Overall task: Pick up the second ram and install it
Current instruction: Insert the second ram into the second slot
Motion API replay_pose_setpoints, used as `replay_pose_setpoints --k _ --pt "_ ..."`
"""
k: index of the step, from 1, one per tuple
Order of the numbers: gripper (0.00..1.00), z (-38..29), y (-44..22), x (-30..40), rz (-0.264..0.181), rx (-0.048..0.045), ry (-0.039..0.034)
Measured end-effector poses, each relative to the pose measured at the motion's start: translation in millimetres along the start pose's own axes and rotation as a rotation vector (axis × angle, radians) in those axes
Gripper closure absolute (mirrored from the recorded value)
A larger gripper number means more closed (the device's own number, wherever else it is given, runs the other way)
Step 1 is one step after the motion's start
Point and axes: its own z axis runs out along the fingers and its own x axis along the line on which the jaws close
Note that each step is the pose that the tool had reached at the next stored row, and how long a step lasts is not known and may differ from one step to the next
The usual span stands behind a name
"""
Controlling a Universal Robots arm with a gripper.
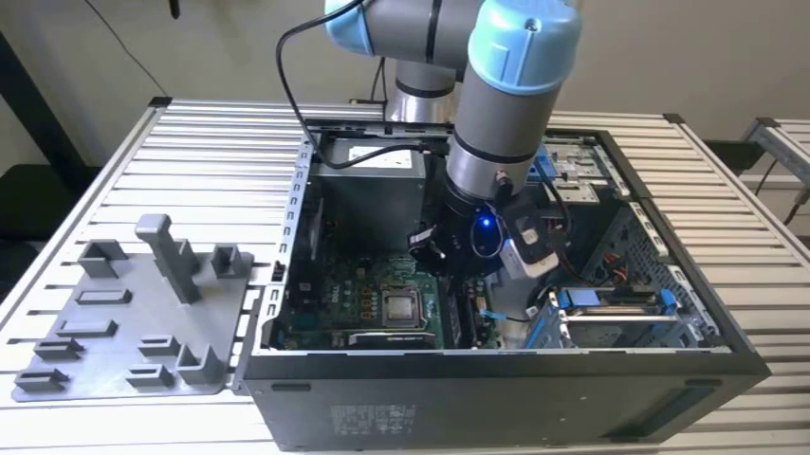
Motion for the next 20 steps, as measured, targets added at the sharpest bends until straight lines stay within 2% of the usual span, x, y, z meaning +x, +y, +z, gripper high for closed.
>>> replay_pose_setpoints --k 9,13,20 --pt "0.86 1.7 0.0 0.0 0.000 -0.0073 0.0001" --pt "0.86 2.0 -1.1 0.0 0.001 -0.0148 0.0000" --pt "0.86 2.2 -2.9 0.0 0.002 -0.0219 -0.0001"
